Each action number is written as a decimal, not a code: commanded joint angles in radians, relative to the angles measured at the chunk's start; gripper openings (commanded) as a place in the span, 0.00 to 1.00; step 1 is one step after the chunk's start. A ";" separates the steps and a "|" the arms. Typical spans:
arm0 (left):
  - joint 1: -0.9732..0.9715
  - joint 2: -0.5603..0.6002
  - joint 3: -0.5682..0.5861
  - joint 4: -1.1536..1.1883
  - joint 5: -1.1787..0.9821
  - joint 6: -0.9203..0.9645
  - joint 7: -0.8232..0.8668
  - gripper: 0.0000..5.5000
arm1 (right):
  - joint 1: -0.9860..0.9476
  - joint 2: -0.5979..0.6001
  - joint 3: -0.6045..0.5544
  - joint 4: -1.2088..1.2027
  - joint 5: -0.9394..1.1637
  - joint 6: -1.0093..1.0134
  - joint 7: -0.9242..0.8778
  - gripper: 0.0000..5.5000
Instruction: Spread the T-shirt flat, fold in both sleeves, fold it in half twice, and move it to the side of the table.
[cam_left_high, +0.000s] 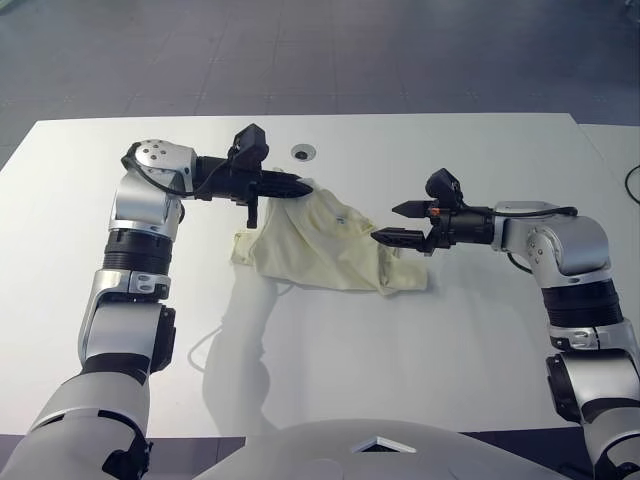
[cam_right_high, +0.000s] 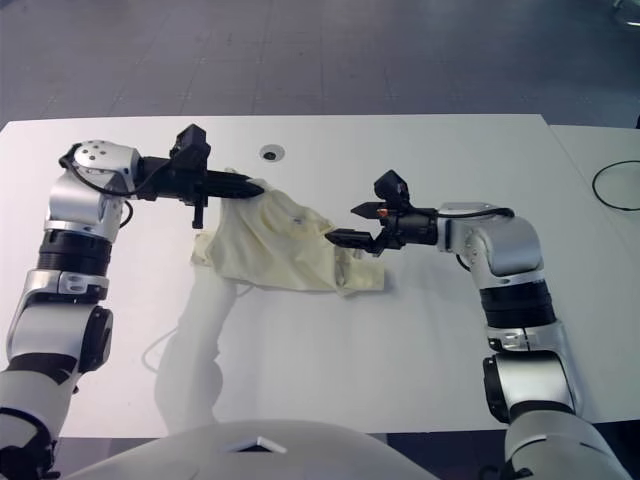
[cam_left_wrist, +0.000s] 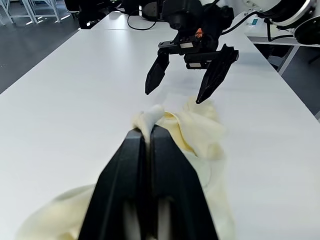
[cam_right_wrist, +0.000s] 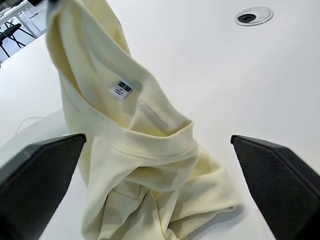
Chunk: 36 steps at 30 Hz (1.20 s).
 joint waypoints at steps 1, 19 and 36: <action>0.058 0.040 -0.025 -0.080 0.008 -0.006 0.032 0.00 | -0.015 0.012 0.010 0.014 -0.003 -0.006 -0.011 0.98; 0.206 0.118 -0.060 -0.351 -0.071 0.024 0.083 0.00 | -0.159 0.107 0.118 0.264 -0.074 -0.086 0.033 0.98; 0.260 0.149 -0.127 -0.413 -0.091 0.026 0.067 0.00 | -0.304 0.187 0.228 0.620 -0.337 -0.471 0.112 0.98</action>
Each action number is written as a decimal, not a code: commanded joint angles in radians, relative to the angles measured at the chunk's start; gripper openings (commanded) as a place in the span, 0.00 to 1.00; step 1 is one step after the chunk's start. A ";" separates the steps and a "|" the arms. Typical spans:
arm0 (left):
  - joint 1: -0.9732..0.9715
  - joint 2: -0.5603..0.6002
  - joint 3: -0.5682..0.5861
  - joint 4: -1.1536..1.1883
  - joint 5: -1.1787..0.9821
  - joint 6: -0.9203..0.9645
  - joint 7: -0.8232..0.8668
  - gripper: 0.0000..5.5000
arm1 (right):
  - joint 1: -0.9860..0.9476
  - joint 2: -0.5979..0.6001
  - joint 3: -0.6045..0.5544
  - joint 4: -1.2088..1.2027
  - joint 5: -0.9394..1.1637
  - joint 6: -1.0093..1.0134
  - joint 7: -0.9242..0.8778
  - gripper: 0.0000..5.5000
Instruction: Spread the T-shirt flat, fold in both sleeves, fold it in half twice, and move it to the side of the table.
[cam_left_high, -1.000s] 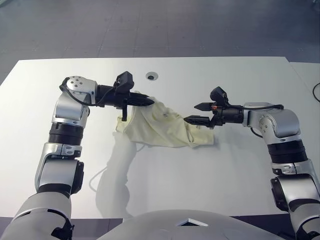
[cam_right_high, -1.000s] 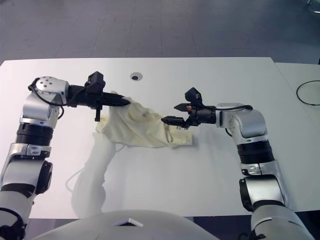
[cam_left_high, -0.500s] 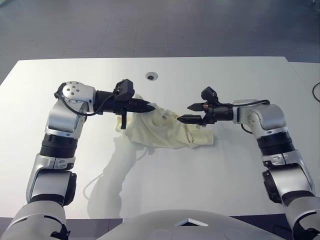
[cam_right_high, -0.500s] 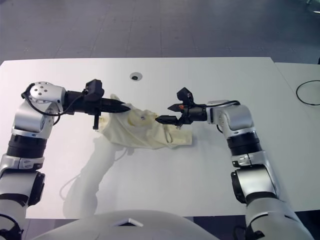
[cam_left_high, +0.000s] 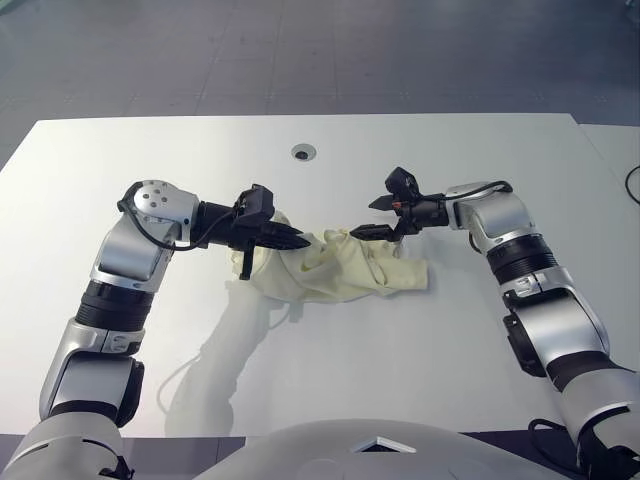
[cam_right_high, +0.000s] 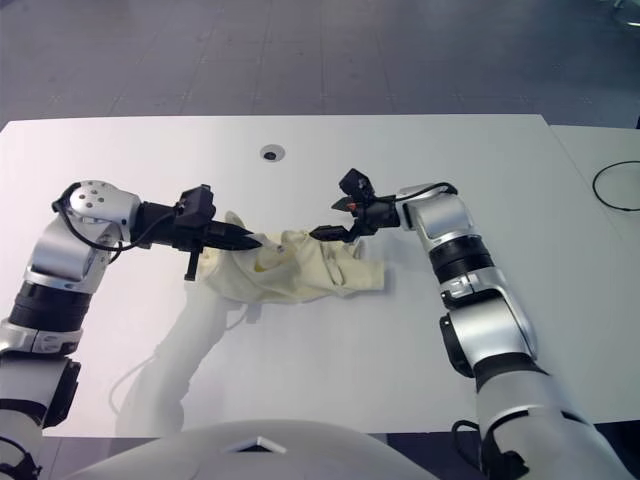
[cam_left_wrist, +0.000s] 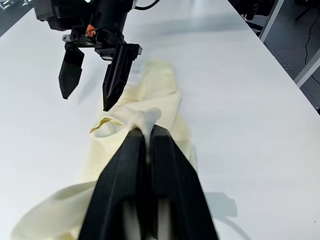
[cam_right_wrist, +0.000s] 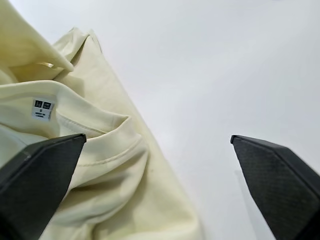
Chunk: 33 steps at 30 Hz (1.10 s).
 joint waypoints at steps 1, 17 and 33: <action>0.005 0.008 -0.010 -0.025 -0.014 0.005 0.004 0.00 | -0.007 0.026 0.023 0.009 -0.053 -0.071 0.007 0.98; 0.053 0.011 -0.026 -0.056 -0.016 0.000 0.039 0.00 | 0.147 0.002 0.167 -0.064 -0.353 -0.492 -0.144 0.95; 0.112 0.020 -0.053 -0.129 -0.024 0.022 0.061 0.00 | 0.230 -0.025 0.230 -0.128 -0.368 -0.438 -0.001 0.43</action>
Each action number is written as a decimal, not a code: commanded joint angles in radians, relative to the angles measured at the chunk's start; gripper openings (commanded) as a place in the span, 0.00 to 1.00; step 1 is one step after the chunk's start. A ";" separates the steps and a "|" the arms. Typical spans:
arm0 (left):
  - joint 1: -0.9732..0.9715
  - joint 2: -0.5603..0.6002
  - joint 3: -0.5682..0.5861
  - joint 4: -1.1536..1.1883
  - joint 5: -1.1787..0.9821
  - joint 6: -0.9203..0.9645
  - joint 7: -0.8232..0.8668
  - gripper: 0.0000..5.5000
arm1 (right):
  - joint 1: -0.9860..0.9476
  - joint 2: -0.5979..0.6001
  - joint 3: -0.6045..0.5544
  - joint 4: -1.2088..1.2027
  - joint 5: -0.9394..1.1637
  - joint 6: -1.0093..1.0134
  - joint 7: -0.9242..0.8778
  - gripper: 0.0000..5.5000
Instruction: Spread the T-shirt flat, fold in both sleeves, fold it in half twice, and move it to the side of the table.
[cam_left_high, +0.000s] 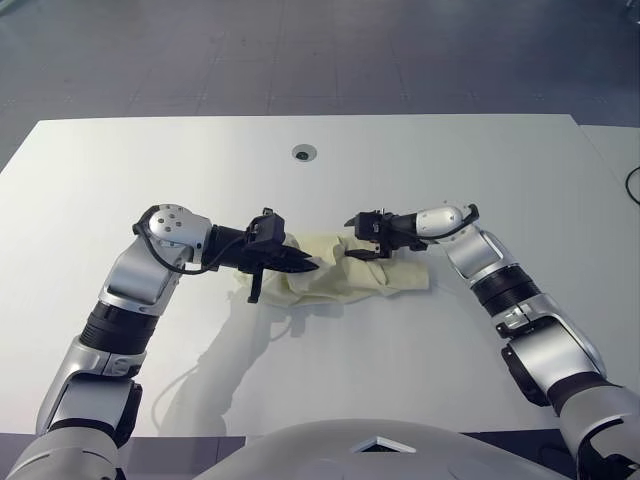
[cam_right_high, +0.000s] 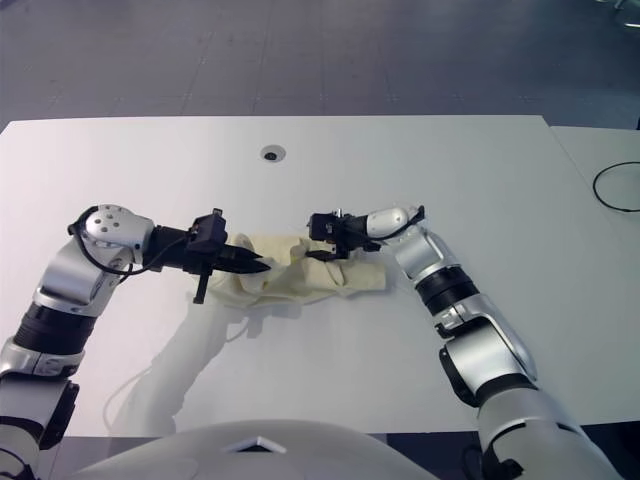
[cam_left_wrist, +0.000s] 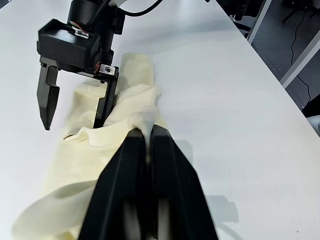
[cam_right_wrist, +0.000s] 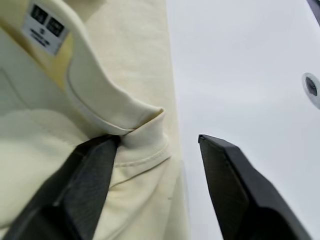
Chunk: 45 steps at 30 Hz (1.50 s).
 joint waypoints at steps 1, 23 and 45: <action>0.014 0.013 -0.009 -0.024 -0.007 0.009 0.006 0.00 | 0.070 -0.016 0.057 0.047 -0.046 0.070 0.061 0.41; 0.072 0.044 0.107 -0.050 -0.016 0.026 0.133 0.00 | 0.120 -0.068 -0.154 -0.279 0.139 0.374 0.066 0.00; -0.035 -0.003 0.249 -0.021 -0.133 0.164 0.367 0.00 | -0.044 -0.100 -0.477 -0.408 0.671 0.949 0.070 0.00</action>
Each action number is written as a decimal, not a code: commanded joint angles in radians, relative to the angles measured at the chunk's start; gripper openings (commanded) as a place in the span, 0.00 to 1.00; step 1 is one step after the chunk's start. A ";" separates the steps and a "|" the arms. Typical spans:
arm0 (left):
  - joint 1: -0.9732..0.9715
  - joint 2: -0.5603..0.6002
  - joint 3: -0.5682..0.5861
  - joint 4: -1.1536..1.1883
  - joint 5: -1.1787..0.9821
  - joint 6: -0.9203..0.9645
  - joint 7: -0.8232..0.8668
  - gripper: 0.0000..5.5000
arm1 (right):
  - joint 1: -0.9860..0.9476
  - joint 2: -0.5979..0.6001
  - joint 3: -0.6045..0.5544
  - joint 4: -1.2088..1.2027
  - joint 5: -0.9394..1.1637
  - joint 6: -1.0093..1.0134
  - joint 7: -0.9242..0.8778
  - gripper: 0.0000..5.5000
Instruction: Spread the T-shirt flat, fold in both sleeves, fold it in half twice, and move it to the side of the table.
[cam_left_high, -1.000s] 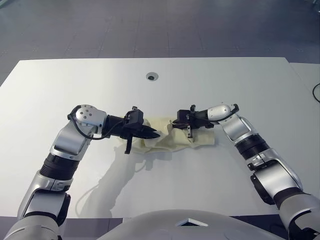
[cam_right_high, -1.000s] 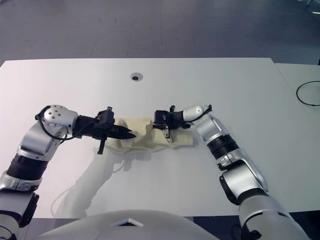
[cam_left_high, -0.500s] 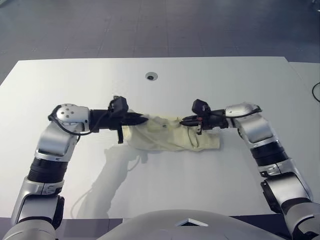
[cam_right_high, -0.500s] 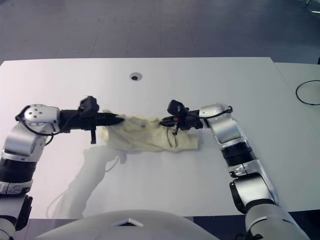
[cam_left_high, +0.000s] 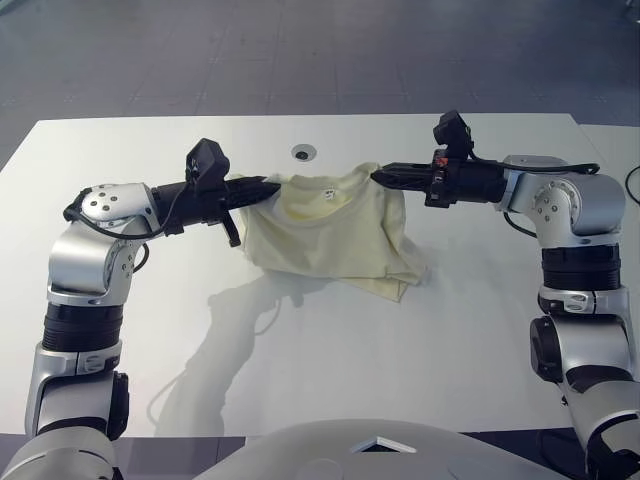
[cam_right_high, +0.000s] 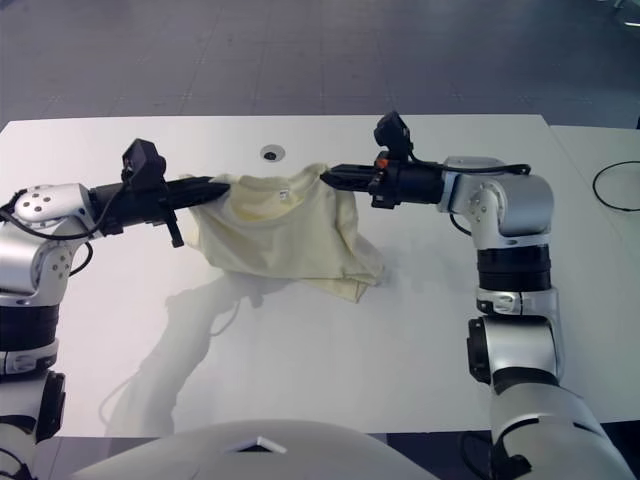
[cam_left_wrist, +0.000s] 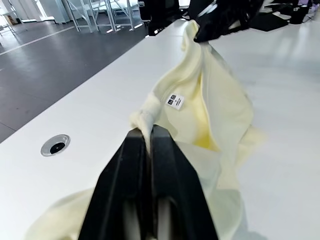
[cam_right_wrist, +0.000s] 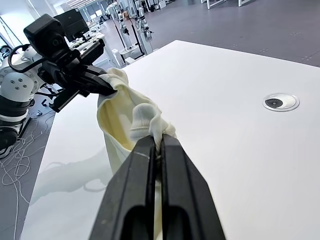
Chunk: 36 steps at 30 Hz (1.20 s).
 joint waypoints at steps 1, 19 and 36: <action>-0.005 -0.018 -0.028 0.014 0.010 0.007 0.019 0.00 | 0.032 -0.014 0.036 -0.046 0.005 -0.014 -0.011 0.00; 0.042 -0.009 -0.069 -0.003 -0.012 0.032 -0.009 0.00 | 0.033 -0.035 0.084 -0.042 -0.001 -0.055 -0.020 0.00; -0.266 0.047 -0.009 0.182 0.033 -0.036 -0.011 0.00 | -0.218 -0.027 0.068 0.184 -0.050 -0.175 -0.018 0.00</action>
